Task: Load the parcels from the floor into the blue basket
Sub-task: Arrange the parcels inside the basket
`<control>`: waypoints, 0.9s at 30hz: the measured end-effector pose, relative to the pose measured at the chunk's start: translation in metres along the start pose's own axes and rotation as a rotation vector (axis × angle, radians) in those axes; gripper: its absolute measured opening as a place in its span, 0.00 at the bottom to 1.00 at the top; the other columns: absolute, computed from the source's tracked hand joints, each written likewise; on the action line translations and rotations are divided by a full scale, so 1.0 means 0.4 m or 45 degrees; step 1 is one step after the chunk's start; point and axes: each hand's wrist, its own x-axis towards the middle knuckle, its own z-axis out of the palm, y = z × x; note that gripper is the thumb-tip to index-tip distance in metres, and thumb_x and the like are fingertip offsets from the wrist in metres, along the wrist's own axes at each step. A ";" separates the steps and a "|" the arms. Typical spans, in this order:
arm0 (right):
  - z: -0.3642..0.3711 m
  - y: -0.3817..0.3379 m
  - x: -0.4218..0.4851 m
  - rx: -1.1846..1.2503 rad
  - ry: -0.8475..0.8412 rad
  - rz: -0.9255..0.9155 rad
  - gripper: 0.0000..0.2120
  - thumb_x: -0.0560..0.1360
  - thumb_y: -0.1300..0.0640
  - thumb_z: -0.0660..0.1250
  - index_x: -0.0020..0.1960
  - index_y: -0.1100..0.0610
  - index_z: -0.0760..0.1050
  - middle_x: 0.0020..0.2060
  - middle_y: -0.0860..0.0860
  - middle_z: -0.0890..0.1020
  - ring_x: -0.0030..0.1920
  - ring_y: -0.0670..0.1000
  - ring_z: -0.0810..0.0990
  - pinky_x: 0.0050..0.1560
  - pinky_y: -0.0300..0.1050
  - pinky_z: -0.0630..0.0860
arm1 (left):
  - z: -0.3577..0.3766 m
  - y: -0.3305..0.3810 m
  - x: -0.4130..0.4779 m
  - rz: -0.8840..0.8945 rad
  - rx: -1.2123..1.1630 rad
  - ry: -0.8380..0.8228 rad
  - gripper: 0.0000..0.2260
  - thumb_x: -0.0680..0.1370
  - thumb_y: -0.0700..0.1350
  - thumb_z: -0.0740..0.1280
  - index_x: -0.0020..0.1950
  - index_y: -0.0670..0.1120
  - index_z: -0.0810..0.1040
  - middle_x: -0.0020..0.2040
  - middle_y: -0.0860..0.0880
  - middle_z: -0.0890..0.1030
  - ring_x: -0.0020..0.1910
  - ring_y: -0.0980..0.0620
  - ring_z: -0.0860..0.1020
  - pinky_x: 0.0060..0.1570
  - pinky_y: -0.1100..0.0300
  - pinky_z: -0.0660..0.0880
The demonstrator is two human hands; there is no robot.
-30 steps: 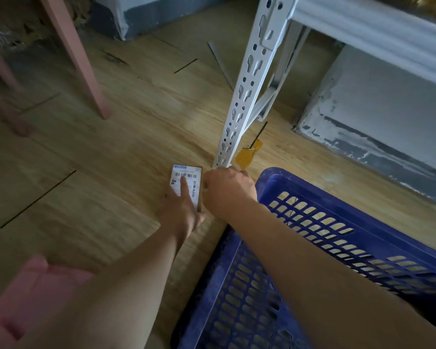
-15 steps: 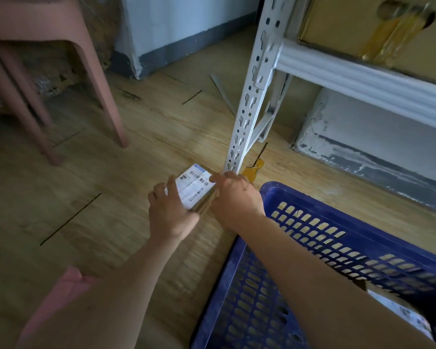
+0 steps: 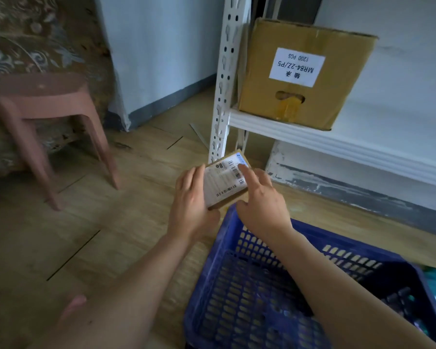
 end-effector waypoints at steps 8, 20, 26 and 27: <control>-0.147 0.210 -0.138 0.231 0.243 0.417 0.34 0.72 0.61 0.63 0.74 0.48 0.55 0.62 0.53 0.74 0.57 0.55 0.75 0.47 0.42 0.66 | 0.095 0.236 -0.024 0.314 -0.045 -0.306 0.40 0.68 0.43 0.71 0.76 0.45 0.56 0.74 0.50 0.60 0.73 0.51 0.57 0.70 0.54 0.61; -0.079 0.518 -0.310 0.485 0.022 1.149 0.21 0.68 0.58 0.61 0.62 0.54 0.71 0.45 0.56 0.83 0.46 0.58 0.82 0.50 0.55 0.80 | 0.337 0.376 -0.231 0.176 -0.222 -0.858 0.32 0.69 0.40 0.69 0.72 0.46 0.61 0.67 0.48 0.62 0.69 0.51 0.60 0.65 0.61 0.60; 0.011 0.611 -0.354 0.466 -0.028 1.330 0.23 0.67 0.54 0.60 0.62 0.56 0.70 0.51 0.56 0.81 0.49 0.59 0.82 0.49 0.54 0.80 | 0.420 0.391 -0.271 0.132 -0.224 -1.105 0.33 0.68 0.42 0.72 0.71 0.50 0.63 0.67 0.50 0.60 0.67 0.53 0.60 0.65 0.61 0.60; 0.023 0.623 -0.360 0.474 -0.040 1.339 0.23 0.68 0.54 0.60 0.62 0.57 0.70 0.51 0.56 0.81 0.49 0.59 0.82 0.49 0.53 0.80 | 0.435 0.388 -0.277 0.112 -0.230 -1.128 0.32 0.68 0.43 0.72 0.70 0.50 0.65 0.66 0.51 0.61 0.67 0.53 0.61 0.63 0.62 0.60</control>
